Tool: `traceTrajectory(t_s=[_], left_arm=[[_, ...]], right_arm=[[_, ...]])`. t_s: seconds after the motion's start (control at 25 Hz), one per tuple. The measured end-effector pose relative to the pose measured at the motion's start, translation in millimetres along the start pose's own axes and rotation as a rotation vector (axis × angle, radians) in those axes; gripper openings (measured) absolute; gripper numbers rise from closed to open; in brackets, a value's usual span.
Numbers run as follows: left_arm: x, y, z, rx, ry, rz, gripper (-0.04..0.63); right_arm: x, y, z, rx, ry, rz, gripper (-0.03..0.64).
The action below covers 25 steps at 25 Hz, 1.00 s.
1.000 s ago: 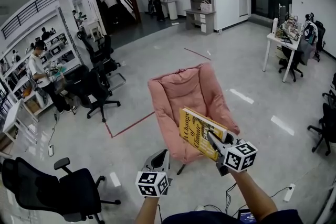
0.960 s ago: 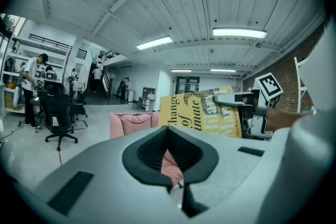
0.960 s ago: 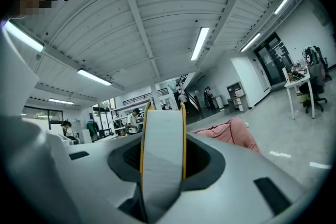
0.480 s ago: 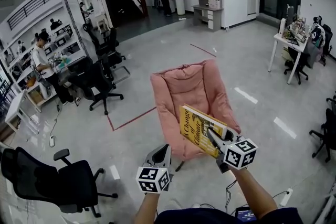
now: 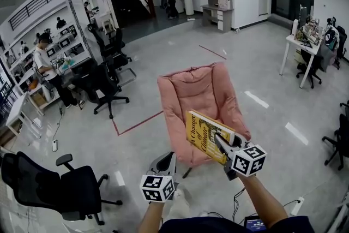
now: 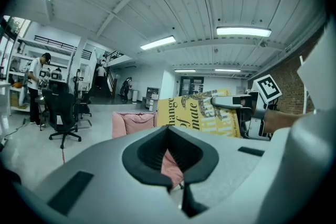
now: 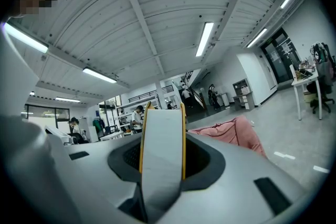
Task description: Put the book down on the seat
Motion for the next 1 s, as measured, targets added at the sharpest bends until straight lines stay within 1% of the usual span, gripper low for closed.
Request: traceTrajectory(t_s=[0.32,0.56,1.0], left_arm=[[4,1,6,-0.005,-0.002,-0.004,0.005],[12,1,24,-0.010,-0.012,-0.003,0.005],[38,-11,62,-0.016,-0.024,-0.005,0.005]], right_arm=[[6,0,-1,0.005,0.000,-0.005,0.150],[26,2,-2,0.008,-0.010,0.002,0.150],[72,1,-11,0.020,-0.007,0.013,0.150]])
Point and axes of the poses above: the fingertips, and each gripper's own axes: x forward along the fingers, z to its left, y out of its underside, the point moved 7 cm from there along -x, backward along the fingers, and after that the axes turned 1 degree about -z, right-handed, at the moved point
